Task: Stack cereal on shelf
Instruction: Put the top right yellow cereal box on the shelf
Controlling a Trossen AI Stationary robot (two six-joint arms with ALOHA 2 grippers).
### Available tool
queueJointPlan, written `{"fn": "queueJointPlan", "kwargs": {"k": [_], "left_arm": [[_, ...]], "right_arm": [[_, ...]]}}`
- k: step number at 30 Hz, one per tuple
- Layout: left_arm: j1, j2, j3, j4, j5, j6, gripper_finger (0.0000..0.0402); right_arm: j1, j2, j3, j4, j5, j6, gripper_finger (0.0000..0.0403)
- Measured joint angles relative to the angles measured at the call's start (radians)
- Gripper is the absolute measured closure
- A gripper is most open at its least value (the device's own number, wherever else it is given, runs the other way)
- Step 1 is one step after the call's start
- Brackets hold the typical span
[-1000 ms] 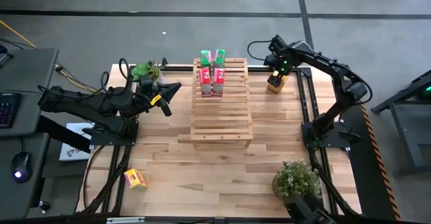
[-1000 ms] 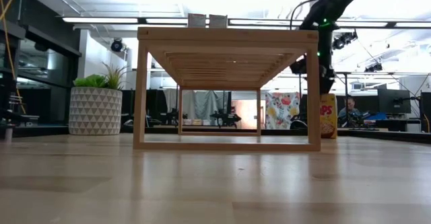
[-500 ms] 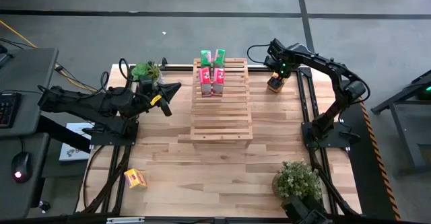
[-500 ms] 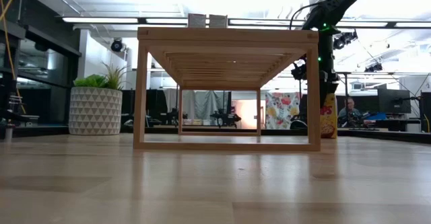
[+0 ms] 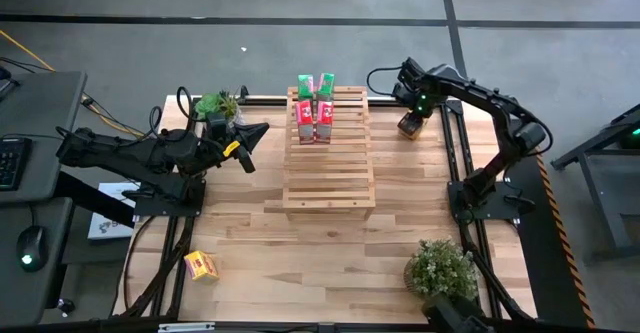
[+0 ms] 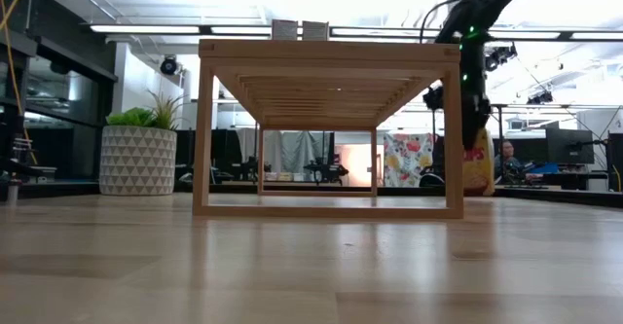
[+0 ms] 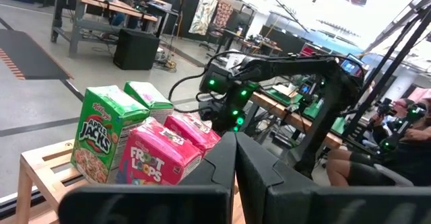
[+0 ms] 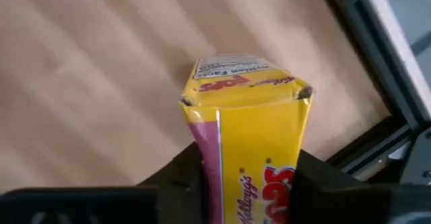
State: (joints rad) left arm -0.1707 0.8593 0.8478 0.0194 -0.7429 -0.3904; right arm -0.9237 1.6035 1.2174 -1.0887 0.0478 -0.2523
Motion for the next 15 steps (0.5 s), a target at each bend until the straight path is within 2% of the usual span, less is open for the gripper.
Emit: {"fn": "queueJointPlan", "kwargs": {"k": [3, 8, 12, 15], "left_arm": [[0.000, 0.000, 0.000, 0.000, 0.000, 0.008, 0.0401], [0.000, 0.000, 0.000, 0.000, 0.000, 0.026, 0.0401], [0.000, 0.000, 0.000, 0.000, 0.000, 0.026, 0.0401], [0.000, 0.000, 0.000, 0.000, 0.000, 0.026, 0.0401]], "right_arm": [[-0.001, -0.050, 0.039, -0.072, -0.023, -0.032, 0.0305], [0.005, -0.171, 0.165, -0.191, -0.087, -0.009, 0.0302], [0.043, -0.272, 0.317, -0.273, -0.257, 0.097, 0.0292], [0.122, -0.332, 0.438, -0.284, -0.408, 0.226, 0.0290]]}}
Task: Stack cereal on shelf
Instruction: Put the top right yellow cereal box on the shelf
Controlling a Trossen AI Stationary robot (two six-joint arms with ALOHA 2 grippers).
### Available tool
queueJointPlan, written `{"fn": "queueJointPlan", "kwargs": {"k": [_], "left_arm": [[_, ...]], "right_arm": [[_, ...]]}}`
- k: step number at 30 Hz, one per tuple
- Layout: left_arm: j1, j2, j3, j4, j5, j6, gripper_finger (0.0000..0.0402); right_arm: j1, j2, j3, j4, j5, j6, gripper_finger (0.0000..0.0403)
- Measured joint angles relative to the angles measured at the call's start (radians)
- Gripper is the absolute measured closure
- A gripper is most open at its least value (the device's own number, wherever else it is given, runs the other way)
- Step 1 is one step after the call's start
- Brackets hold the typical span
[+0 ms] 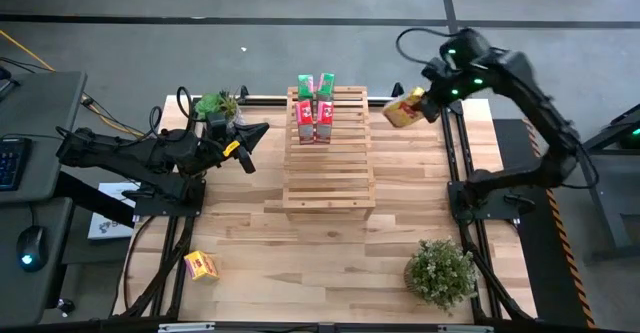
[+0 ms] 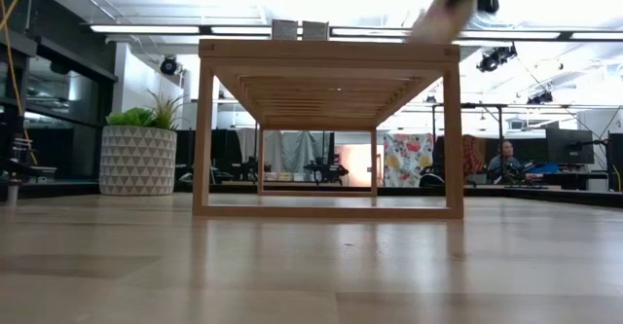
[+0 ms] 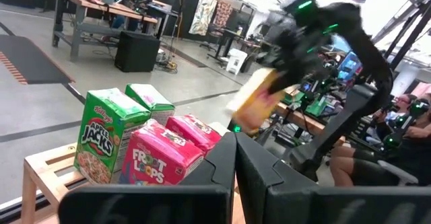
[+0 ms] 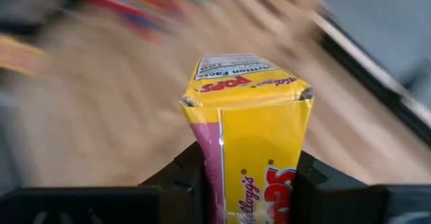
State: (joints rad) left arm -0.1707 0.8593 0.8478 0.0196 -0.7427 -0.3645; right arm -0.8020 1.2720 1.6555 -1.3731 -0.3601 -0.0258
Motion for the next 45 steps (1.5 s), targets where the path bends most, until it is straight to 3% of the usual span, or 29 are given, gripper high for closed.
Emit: {"fn": "queueJointPlan", "kwargs": {"k": [3, 7, 11, 15, 29, 39, 45], "left_arm": [[0.000, 0.000, 0.000, 0.000, 0.000, 0.000, 0.0401], [0.000, 0.000, 0.000, 0.000, 0.000, 0.000, 0.0401], [0.000, 0.000, 0.000, 0.000, 0.000, 0.001, 0.0401], [0.000, 0.000, 0.000, 0.000, 0.000, 0.001, 0.0401], [0.000, 0.000, 0.000, 0.000, 0.000, 0.001, 0.0402], [0.000, 0.000, 0.000, 0.000, 0.000, 0.000, 0.0401], [0.000, 0.000, 0.000, 0.000, 0.000, 0.000, 0.0401]], "right_arm": [[0.158, -0.014, 0.130, 0.001, -0.053, 0.115, 0.0290], [0.421, 0.041, 0.275, 0.033, 0.037, 0.239, 0.0290], [0.624, 0.147, 0.365, 0.054, 0.156, 0.231, 0.0289], [0.732, 0.262, 0.415, 0.065, 0.233, 0.139, 0.0289], [0.802, 0.565, 0.432, 0.222, 0.296, -0.062, 0.0289], [0.801, 0.612, 0.432, 0.239, 0.422, -0.112, 0.0287], [0.792, 0.614, 0.432, 0.248, 0.454, -0.111, 0.0239]]}}
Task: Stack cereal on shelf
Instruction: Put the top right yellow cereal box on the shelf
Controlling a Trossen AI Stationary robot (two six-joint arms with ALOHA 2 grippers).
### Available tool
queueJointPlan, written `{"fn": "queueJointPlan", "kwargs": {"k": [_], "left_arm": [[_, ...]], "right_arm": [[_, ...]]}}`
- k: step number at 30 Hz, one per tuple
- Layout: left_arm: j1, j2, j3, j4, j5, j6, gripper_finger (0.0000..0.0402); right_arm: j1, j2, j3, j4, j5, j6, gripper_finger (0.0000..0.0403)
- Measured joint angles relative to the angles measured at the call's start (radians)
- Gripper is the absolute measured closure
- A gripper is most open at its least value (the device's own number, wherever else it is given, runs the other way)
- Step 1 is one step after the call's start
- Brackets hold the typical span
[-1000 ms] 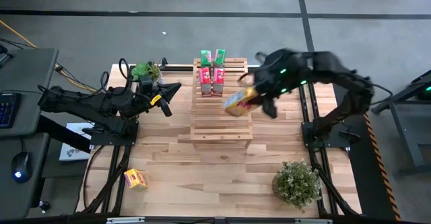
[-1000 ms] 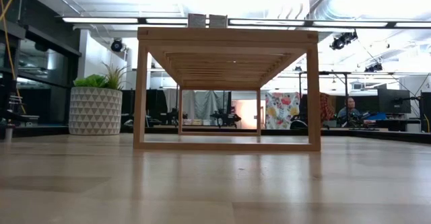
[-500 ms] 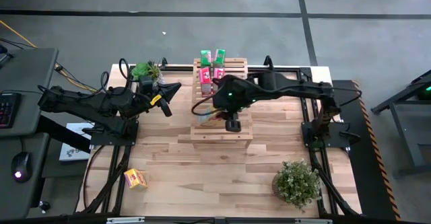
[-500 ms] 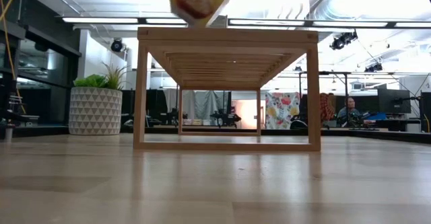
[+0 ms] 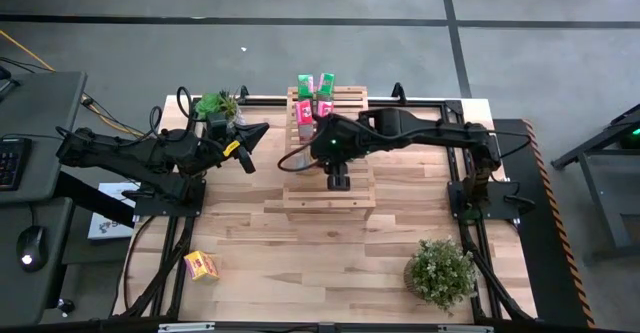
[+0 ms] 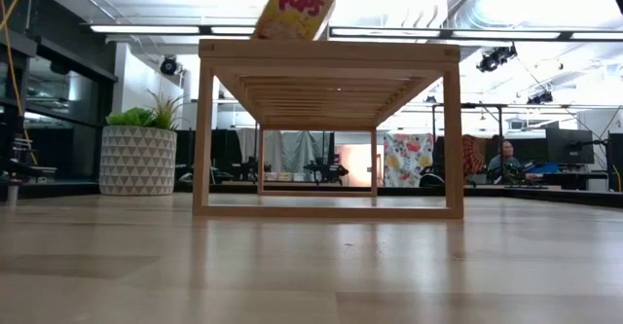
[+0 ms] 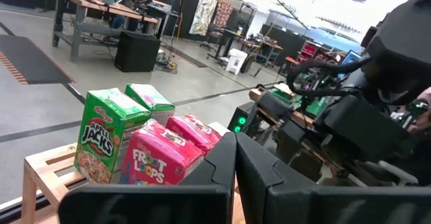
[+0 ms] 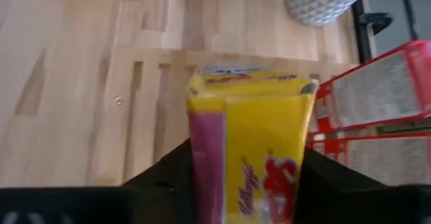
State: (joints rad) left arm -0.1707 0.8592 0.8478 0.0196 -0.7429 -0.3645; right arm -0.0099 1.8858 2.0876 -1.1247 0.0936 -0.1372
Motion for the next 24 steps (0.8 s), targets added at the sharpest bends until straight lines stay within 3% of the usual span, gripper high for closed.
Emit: {"fn": "queueJointPlan", "kwargs": {"k": [8, 16, 24], "left_arm": [[0.000, 0.000, 0.000, 0.000, 0.000, 0.000, 0.0401], [0.000, 0.000, 0.000, 0.000, 0.000, 0.001, 0.0401], [0.000, 0.000, 0.000, -0.006, 0.000, 0.018, 0.0401]], "right_arm": [[-0.011, 0.000, 0.000, 0.109, -0.005, -0.002, 0.0161], [-0.010, -0.007, 0.000, 0.191, -0.055, -0.020, 0.0155], [-0.045, -0.104, 0.001, 0.195, -0.105, -0.019, 0.0155]]}}
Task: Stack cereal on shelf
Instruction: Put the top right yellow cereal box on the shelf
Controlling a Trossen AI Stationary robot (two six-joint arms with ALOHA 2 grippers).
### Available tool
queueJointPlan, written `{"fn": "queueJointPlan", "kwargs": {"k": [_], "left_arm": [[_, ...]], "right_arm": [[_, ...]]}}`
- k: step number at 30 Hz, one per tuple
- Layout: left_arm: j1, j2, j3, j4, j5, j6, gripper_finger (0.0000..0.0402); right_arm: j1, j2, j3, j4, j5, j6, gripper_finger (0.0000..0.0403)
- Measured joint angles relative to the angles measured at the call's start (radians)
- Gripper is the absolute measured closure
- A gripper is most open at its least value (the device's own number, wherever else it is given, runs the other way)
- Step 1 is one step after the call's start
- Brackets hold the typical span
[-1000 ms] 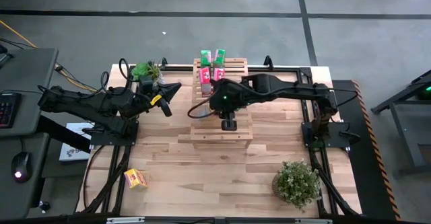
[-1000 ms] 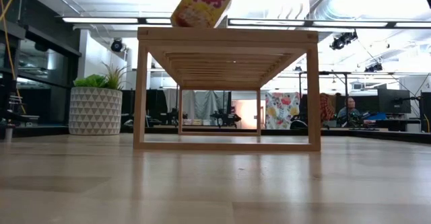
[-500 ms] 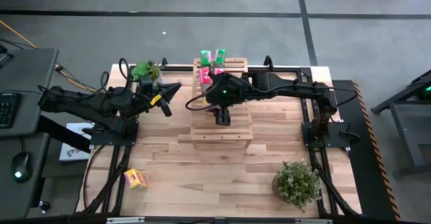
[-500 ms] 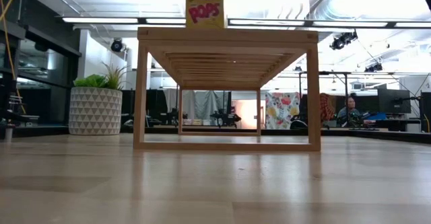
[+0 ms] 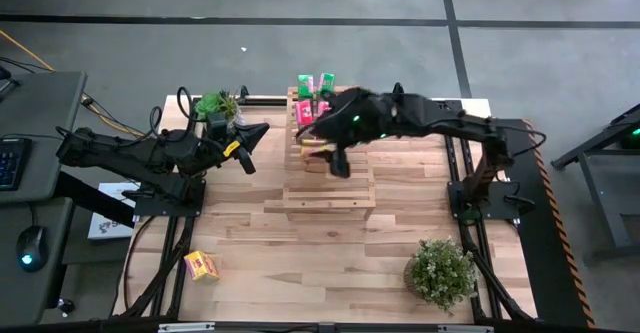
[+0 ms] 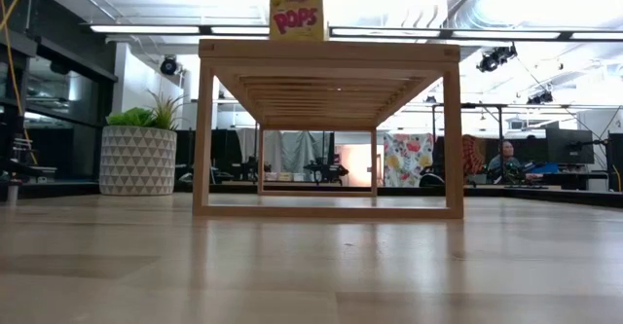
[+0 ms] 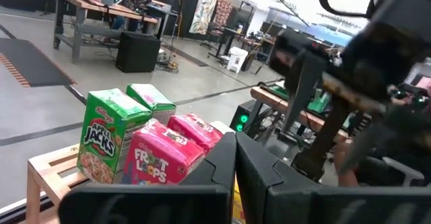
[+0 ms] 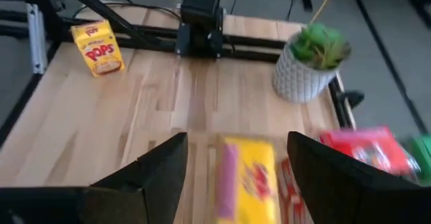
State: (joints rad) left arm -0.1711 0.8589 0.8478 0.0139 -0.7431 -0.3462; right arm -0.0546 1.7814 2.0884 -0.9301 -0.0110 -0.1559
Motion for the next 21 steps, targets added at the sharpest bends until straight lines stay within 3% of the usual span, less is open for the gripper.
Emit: {"fn": "queueJointPlan", "kwargs": {"k": [6, 11, 16, 21], "left_arm": [[0.000, 0.000, 0.000, -0.002, 0.000, 0.000, 0.0401], [0.000, 0.000, 0.000, -0.002, 0.000, 0.000, 0.0401], [0.000, 0.000, 0.000, -0.028, 0.000, 0.000, 0.0401], [0.018, 0.018, 0.000, -0.133, 0.000, -0.031, 0.0401]], "right_arm": [[-0.012, -0.092, -0.016, -0.233, -0.015, 0.077, 0.0170], [0.011, -0.239, -0.237, -0.304, 0.018, 0.166, 0.0262], [0.038, -0.460, -0.669, 0.023, 0.010, 0.351, 0.0388], [0.060, -0.544, -0.985, 0.524, 0.022, 0.583, 0.0389]]}}
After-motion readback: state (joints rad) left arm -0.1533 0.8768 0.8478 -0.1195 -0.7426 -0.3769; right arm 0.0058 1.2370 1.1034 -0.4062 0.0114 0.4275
